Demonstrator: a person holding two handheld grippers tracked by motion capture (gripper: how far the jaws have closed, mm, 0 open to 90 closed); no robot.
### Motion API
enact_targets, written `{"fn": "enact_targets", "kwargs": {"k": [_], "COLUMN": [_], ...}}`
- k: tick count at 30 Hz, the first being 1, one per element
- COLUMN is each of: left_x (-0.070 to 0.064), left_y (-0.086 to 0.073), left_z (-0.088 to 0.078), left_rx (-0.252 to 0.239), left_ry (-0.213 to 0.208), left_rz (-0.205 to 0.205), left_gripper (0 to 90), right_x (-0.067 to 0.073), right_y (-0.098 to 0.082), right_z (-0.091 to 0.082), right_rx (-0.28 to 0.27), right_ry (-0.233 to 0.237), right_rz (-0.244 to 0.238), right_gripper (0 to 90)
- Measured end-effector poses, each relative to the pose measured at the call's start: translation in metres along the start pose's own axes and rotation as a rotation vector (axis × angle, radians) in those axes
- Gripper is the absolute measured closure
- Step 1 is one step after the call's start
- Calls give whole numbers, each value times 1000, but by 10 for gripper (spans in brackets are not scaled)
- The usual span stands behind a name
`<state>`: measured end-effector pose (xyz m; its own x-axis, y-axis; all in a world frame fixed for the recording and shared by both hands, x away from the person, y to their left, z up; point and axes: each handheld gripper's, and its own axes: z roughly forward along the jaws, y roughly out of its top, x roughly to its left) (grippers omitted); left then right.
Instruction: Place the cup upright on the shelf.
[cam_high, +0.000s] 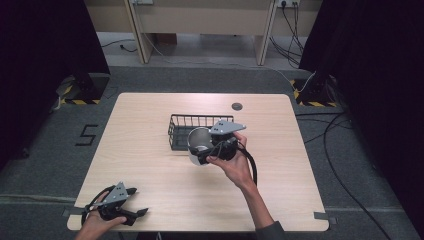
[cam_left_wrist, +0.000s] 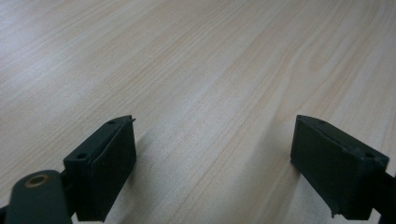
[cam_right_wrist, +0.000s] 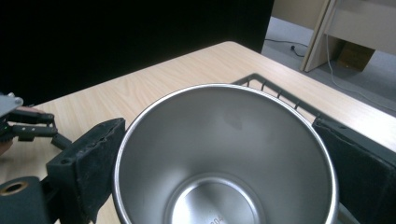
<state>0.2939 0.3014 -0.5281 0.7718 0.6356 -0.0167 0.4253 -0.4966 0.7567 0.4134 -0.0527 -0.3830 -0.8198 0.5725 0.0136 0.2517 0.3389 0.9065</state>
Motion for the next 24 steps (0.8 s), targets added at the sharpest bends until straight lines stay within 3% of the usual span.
{"fn": "enact_targets", "kwargs": {"k": [24], "left_x": [0], "left_y": [0], "left_z": [0], "left_rx": [2], "left_ry": [-1], "left_rz": [0], "left_gripper": [136], "right_x": [-28], "right_y": [43], "right_z": [4], "right_rx": [-4], "right_ry": [-21], "right_rz": [30], "right_gripper": [63]}}
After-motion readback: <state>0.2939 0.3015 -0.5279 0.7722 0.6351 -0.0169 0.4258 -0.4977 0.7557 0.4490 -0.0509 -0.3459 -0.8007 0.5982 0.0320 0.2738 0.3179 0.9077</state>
